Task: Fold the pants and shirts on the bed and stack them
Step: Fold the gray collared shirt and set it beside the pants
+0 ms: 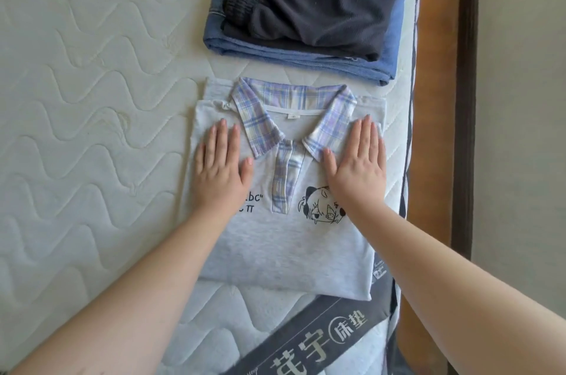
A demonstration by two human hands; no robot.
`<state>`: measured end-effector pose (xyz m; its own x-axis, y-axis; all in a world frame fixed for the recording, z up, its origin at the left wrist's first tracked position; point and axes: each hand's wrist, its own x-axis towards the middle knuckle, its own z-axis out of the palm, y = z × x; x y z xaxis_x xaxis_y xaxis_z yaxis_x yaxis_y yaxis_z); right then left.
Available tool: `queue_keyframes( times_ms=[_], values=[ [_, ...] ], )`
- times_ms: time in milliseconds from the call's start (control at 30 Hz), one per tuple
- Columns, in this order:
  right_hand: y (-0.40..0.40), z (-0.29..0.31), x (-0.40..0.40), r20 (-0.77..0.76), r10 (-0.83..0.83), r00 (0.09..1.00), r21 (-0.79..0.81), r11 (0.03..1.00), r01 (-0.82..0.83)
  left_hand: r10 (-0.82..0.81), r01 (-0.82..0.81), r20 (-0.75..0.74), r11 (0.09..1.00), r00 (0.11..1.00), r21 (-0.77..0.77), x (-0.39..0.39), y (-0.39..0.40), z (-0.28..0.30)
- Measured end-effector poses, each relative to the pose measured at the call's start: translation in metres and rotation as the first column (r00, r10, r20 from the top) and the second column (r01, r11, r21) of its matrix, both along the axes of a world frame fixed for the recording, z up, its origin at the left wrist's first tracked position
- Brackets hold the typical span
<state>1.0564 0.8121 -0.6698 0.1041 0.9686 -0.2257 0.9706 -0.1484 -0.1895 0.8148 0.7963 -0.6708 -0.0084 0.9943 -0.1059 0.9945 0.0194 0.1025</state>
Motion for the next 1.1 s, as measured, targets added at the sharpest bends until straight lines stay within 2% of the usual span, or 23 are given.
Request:
queue_keyframes(
  times_ms=[67, 200, 300, 433, 567, 667, 767, 833, 933, 1000, 1100],
  values=[
    [-0.024, 0.007, -0.005, -0.019, -0.018, 1.0, 0.003, 1.0, 0.018, 0.019, -0.019, 0.011, 1.0, 1.0, -0.001, 0.003, -0.02, 0.004],
    [-0.106, 0.01, -0.038, -0.081, 0.205, 0.975, 0.042, 0.978, -0.202, 0.035, -0.036, 0.031, 0.999, 0.999, 0.032, 0.016, -0.079, 0.003],
    [-0.166, -0.002, -0.051, -0.103, 0.358, 0.928, 0.058, 0.934, -0.354, -0.072, 0.071, 0.016, 0.997, 0.997, 0.044, 0.018, -0.133, -0.006],
    [-0.186, -0.006, -0.036, -0.065, 0.354, 0.933, 0.017, 0.935, -0.354, -0.116, 0.116, -0.008, 0.993, 0.993, 0.01, 0.0, -0.174, -0.01],
    [-0.206, 0.008, -0.009, -0.01, 0.313, 0.95, -0.126, 0.942, -0.311, -0.111, 0.111, 0.001, 0.987, 0.994, -0.119, -0.026, -0.194, 0.001],
    [-0.232, 0.029, 0.012, 0.038, 0.276, 0.96, -0.314, 0.916, -0.251, 0.027, -0.036, -0.038, 0.968, 0.999, -0.248, -0.04, -0.216, 0.02],
    [-0.246, 0.061, 0.021, 0.018, 0.22, 0.975, -0.489, 0.853, -0.183, 0.101, -0.116, -0.058, 0.905, 0.993, -0.409, -0.052, -0.234, 0.047],
    [-0.249, 0.093, 0.02, -0.033, 0.229, 0.973, -0.555, 0.805, -0.208, 0.105, -0.136, -0.09, 0.845, 0.99, -0.517, -0.058, -0.239, 0.074],
    [-0.259, 0.148, 0.017, -0.04, 0.323, 0.945, -0.455, 0.837, -0.305, -0.026, -0.035, -0.112, 0.858, 0.993, -0.512, -0.062, -0.249, 0.128],
    [-0.27, 0.19, 0.011, -0.013, 0.393, 0.919, -0.356, 0.857, -0.372, -0.102, 0.061, -0.065, 0.887, 0.993, -0.458, -0.057, -0.254, 0.176],
    [-0.292, 0.253, -0.002, 0.008, 0.453, 0.891, -0.225, 0.869, -0.44, -0.286, 0.282, 0.02, 0.927, 0.958, -0.248, -0.044, -0.263, 0.25]
  ],
)
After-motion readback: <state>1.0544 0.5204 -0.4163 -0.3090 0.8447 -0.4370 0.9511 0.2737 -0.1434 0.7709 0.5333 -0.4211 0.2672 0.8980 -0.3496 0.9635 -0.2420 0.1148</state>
